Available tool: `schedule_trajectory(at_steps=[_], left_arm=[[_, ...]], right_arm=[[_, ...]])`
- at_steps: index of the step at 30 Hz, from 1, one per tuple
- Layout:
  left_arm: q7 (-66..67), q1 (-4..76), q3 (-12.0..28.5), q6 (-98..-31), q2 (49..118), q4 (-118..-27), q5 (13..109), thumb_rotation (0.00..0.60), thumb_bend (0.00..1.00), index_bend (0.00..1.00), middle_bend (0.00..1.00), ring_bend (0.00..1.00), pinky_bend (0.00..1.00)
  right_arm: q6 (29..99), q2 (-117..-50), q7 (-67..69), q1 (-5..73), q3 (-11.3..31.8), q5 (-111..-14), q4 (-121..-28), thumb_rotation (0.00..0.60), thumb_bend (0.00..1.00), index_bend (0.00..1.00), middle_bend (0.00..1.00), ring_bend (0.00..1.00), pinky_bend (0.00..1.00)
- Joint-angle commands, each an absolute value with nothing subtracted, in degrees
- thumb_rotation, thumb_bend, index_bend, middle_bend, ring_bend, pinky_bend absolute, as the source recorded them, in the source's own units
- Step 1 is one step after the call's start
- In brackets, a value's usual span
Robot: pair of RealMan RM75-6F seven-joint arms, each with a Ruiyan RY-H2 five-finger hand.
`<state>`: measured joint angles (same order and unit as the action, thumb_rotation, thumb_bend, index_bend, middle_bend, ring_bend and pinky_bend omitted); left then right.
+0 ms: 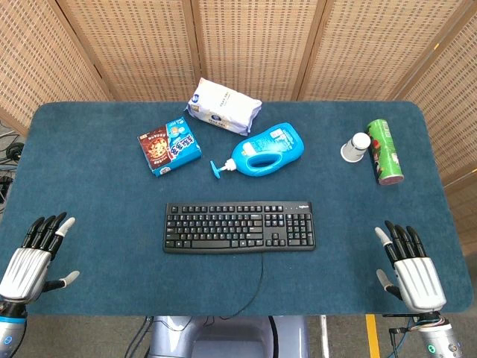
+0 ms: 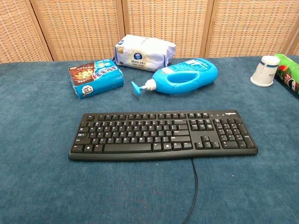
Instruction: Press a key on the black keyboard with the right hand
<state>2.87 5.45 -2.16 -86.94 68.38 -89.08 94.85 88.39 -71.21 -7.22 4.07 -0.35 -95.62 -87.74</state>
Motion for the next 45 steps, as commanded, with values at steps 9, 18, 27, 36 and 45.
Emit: schedule_trajectory(at_steps=[9, 18, 27, 36, 45], left_arm=[[2.7, 5.26, -2.2, -87.52, 68.19, -89.26, 95.18, 0.6, 0.0, 0.0, 0.0, 0.0, 0.0], [2.53, 5.31, -2.1, -87.71, 68.15, -89.33, 95.35, 0.6, 0.0, 0.0, 0.0, 0.0, 0.0], [2.21, 5.29, -1.94, -87.71, 68.01, -89.43, 95.0, 0.6, 0.0, 0.0, 0.0, 0.0, 0.0], [1.94, 5.2, -1.79, -88.13, 67.6, -89.75, 95.07, 0.6, 0.0, 0.0, 0.0, 0.0, 0.0], [1.87, 5.16, -1.88, -88.3, 67.55, -89.65, 95.37, 0.6, 0.0, 0.0, 0.0, 0.0, 0.0]], right_arm=[[88.53, -71.13, -7.18, 4.0, -0.61, -96.09, -87.97, 0.6, 0.36, 0.0, 0.0, 0.0, 0.0], [88.65, -71.05, -7.06, 3.98, -0.63, -96.27, -88.22, 0.6, 0.36, 0.0, 0.0, 0.0, 0.0], [87.8, -70.56, -7.43, 4.23, -0.96, -96.43, -89.9, 0.6, 0.36, 0.0, 0.0, 0.0, 0.0], [83.66, -69.7, -13.57, 7.24, 0.48, -96.47, -96.84, 0.6, 0.42, 0.03, 0.51, 0.39, 0.34], [69.5, -70.44, -28.15, 13.3, 2.72, -86.04, -106.37, 0.6, 0.67, 0.05, 0.69, 0.63, 0.48]])
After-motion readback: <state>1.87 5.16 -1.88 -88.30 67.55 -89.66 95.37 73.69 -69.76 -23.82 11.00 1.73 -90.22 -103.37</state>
